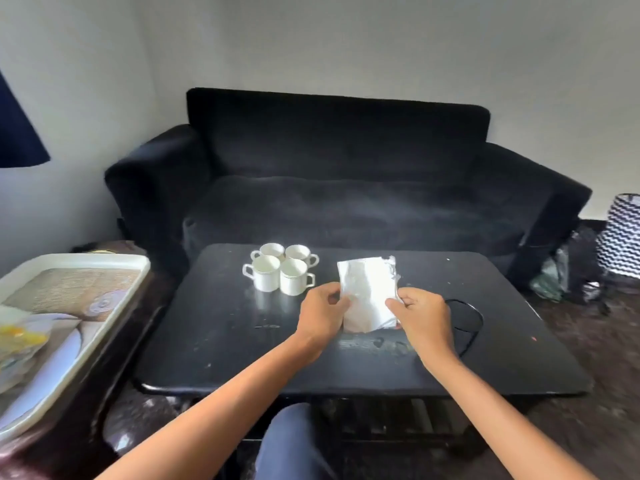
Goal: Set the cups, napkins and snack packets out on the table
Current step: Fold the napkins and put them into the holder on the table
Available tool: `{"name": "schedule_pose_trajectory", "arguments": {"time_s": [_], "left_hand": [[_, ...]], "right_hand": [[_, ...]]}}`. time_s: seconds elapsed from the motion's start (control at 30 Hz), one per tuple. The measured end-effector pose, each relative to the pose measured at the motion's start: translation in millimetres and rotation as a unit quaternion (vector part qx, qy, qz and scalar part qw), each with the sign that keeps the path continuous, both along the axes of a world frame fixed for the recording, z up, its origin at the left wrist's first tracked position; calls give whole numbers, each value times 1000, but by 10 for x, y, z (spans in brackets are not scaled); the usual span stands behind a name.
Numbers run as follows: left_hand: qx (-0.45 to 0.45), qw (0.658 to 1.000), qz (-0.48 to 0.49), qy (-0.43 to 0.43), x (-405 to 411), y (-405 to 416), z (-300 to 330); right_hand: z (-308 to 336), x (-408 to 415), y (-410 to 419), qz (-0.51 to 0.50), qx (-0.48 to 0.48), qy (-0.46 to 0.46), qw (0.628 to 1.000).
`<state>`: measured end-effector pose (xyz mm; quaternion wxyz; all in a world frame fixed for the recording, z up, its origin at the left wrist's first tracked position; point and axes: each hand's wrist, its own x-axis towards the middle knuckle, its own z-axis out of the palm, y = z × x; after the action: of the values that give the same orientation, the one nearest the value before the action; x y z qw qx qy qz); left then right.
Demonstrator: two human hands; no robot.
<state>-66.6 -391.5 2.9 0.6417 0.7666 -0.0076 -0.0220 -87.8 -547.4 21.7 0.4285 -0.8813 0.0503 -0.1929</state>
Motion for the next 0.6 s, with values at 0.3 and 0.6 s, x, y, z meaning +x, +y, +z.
{"name": "schedule_pose_trajectory", "arguments": {"time_s": [0.3,0.6], "left_hand": [[34,997,-53,-40,194,-1032,-102],[60,993,-93,-42,447,-1765,-247]], "right_hand": [[-235,9,-727,-140,43,-48,988],[-459,114,-1143,-188,141,-39,971]]}}
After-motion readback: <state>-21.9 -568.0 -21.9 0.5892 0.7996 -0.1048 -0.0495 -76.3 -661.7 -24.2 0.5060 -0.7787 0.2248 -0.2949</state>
